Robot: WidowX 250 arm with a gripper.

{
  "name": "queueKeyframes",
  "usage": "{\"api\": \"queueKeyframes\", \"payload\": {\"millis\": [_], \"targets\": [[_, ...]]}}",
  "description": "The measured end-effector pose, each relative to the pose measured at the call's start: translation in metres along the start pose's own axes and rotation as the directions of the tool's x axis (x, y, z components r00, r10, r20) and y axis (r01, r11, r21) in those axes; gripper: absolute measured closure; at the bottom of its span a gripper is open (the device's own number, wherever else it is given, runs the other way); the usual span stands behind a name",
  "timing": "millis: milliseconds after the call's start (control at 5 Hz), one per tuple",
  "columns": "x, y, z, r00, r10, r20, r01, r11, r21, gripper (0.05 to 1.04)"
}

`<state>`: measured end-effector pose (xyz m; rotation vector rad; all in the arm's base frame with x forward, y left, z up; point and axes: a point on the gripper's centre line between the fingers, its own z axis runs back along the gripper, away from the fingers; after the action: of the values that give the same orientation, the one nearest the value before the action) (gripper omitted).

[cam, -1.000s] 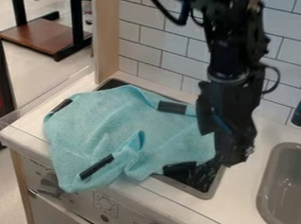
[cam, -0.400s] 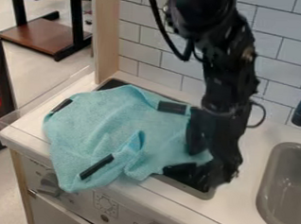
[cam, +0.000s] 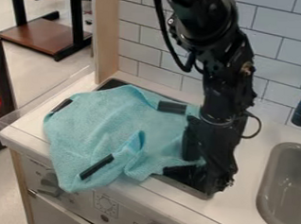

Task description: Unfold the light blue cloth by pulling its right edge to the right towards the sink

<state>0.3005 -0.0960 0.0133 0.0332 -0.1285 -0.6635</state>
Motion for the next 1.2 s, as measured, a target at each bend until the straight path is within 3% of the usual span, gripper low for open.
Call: {"api": "queueKeyframes", "payload": {"millis": [200, 400, 600, 800, 1200], "targets": [[-0.0006, 0.0077, -0.0015, 1.0, 0.015, 0.005, -0.015, 1.0, 0.025, 0.337], [-0.0013, 0.011, -0.0018, 1.0, 0.02, 0.002, -0.02, 0.999, 0.043, 0.648], [-0.0019, 0.0104, -0.0019, 1.0, 0.022, -0.002, -0.022, 0.999, 0.039, 0.884], [-0.0023, 0.0091, -0.0019, 1.0, 0.016, -0.005, -0.016, 0.999, 0.031, 1.009], [-0.0059, 0.0129, -0.0013, 1.0, 0.029, -0.007, -0.029, 1.0, 0.002, 1.036]]}}
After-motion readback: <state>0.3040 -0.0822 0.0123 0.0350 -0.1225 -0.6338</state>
